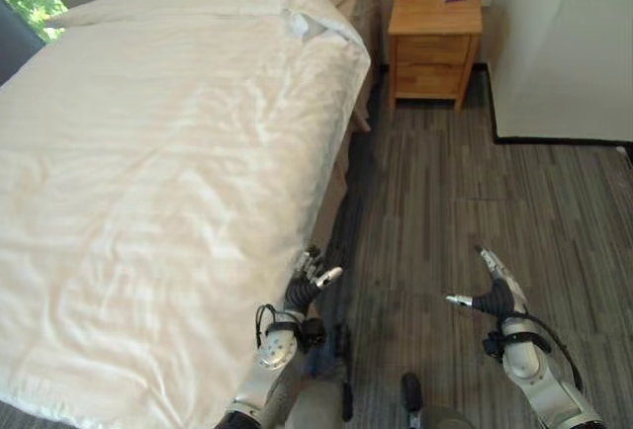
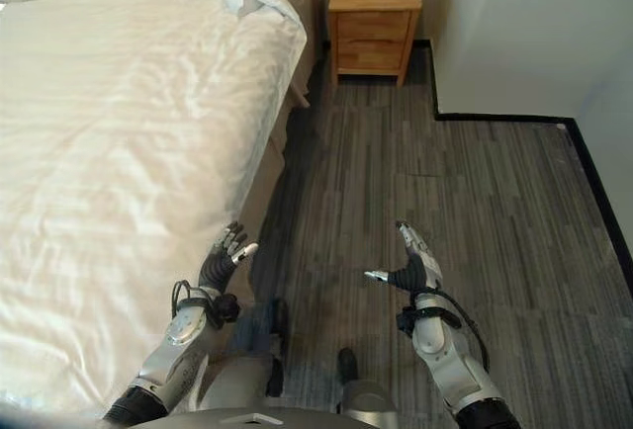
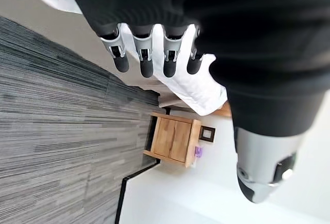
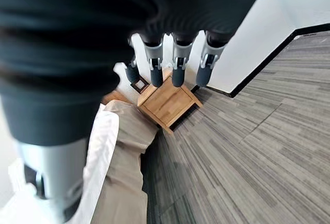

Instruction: Making the bed.

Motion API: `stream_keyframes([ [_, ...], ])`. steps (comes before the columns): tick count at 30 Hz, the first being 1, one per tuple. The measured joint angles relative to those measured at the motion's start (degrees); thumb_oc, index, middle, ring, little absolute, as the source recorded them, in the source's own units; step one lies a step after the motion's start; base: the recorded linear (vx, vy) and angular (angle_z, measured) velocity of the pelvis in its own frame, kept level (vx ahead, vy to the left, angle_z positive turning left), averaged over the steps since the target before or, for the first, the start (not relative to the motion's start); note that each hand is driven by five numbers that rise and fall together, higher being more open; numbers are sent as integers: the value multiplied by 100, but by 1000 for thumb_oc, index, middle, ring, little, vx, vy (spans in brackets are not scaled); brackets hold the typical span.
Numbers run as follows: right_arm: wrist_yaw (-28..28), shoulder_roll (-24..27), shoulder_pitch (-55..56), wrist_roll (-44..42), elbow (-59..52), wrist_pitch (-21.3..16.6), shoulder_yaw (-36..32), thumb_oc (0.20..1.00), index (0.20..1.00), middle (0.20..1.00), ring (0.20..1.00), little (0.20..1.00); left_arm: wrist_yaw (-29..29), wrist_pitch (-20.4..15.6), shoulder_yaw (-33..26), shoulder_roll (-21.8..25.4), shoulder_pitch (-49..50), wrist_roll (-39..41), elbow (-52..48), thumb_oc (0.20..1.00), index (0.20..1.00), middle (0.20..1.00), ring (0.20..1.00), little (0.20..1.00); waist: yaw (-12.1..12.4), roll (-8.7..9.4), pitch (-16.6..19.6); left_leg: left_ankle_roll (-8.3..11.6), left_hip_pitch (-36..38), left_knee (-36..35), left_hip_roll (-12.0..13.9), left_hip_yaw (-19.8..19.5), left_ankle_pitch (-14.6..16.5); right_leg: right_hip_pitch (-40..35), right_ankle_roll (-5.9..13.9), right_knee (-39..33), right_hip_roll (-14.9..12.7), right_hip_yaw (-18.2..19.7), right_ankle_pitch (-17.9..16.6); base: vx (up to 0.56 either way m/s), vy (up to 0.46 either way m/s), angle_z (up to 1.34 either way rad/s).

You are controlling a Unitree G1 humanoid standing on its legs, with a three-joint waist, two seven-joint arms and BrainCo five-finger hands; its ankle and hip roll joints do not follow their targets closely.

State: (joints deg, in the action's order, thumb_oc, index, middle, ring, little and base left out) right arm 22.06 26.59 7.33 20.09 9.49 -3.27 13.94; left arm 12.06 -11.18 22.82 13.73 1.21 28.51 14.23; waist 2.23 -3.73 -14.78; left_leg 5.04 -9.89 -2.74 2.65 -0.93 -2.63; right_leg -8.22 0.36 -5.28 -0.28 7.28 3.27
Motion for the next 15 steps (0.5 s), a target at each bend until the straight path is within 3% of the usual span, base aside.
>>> stream_keyframes([
  [1,-5,-7,9,18,5,11,9,1000,1000,1000,1000,1000,-1,3,16,-6,-37,-7,-3,1000,1000,1000,1000,1000,13,-10,22,-136,-15,234,-101,37,-113,-15,2,92,-106,141,130,583,198,-90],
  [2,2,42,47,29,-6,21,105,1000,1000,1000,1000,1000,9,17,84,-25,-53,-15,-20,1000,1000,1000,1000,1000,66,-16,59,-313,-24,429,-211,71,-83,57,175,477,-191,282,424,562,171,-88],
  [4,-11,43,60,111,9,41,228,1000,1000,1000,1000,1000,14,51,264,68,-249,-182,-131,1000,1000,1000,1000,1000,-146,-83,24,-463,169,345,-339,61,-106,928,535,2895,-78,392,739,448,130,-27],
  [5,-10,19,114,161,-15,54,229,1000,1000,1000,1000,1000,12,52,331,166,-290,-258,-247,1000,1000,1000,1000,1000,-275,-60,22,-512,316,232,-407,27,-134,1122,657,3545,-83,438,821,282,88,51],
  [6,6,-17,176,191,-29,71,220,1000,1000,1000,1000,1000,1,54,399,239,-384,-325,-431,1000,1000,1000,1000,1000,-400,-3,24,-685,507,186,-552,-29,-159,1282,684,4295,-86,589,756,230,59,42],
  [7,12,-52,171,194,-35,76,186,1000,1000,1000,1000,1000,2,43,400,248,-443,-463,-584,1000,1000,1000,1000,1000,-386,13,16,-979,676,183,-652,-122,-249,1417,755,4770,-52,635,811,518,88,28],
  [8,36,-135,173,193,-66,77,163,1000,1000,1000,1000,1000,9,34,448,238,-512,-511,-698,1000,1000,1000,1000,1000,-411,55,-1,-1103,802,202,-695,-181,-161,1567,768,5069,87,675,861,426,51,34],
  [9,53,-170,176,188,-199,73,136,1000,1000,1000,1000,1000,50,40,470,336,-671,-513,-725,1000,1000,1000,1000,1000,-506,13,-21,-1108,848,196,-669,-432,-159,1718,810,5054,326,580,1022,468,7,80],
  [10,93,-203,169,186,-278,51,104,1000,1000,1000,1000,1000,40,39,527,430,-804,-528,-721,1000,1000,1000,1000,1000,-622,83,-64,-1121,990,100,-675,-542,-281,1754,803,4773,425,420,1021,297,-20,85],
  [11,116,-208,138,185,-289,38,96,1000,1000,1000,1000,1000,47,43,528,465,-883,-562,-731,1000,1000,1000,1000,1000,-673,168,-82,-1116,1078,62,-693,-545,-126,1853,771,4673,422,338,1040,478,-43,53],
  [12,124,-260,48,183,-250,7,33,1000,1000,1000,1000,1000,68,37,499,488,-887,-644,-715,1000,1000,1000,1000,1000,-669,230,-86,-1126,1239,-32,-715,-575,-68,1936,698,4139,381,145,1016,453,-69,7],
  [15,204,-257,-122,181,-222,11,-52,1000,1000,1000,1000,1000,55,43,511,500,-883,-679,-713,1000,1000,1000,1000,1000,-704,246,-84,-1115,1423,-101,-710,-594,140,2294,479,2722,347,-142,740,414,-90,2],
])
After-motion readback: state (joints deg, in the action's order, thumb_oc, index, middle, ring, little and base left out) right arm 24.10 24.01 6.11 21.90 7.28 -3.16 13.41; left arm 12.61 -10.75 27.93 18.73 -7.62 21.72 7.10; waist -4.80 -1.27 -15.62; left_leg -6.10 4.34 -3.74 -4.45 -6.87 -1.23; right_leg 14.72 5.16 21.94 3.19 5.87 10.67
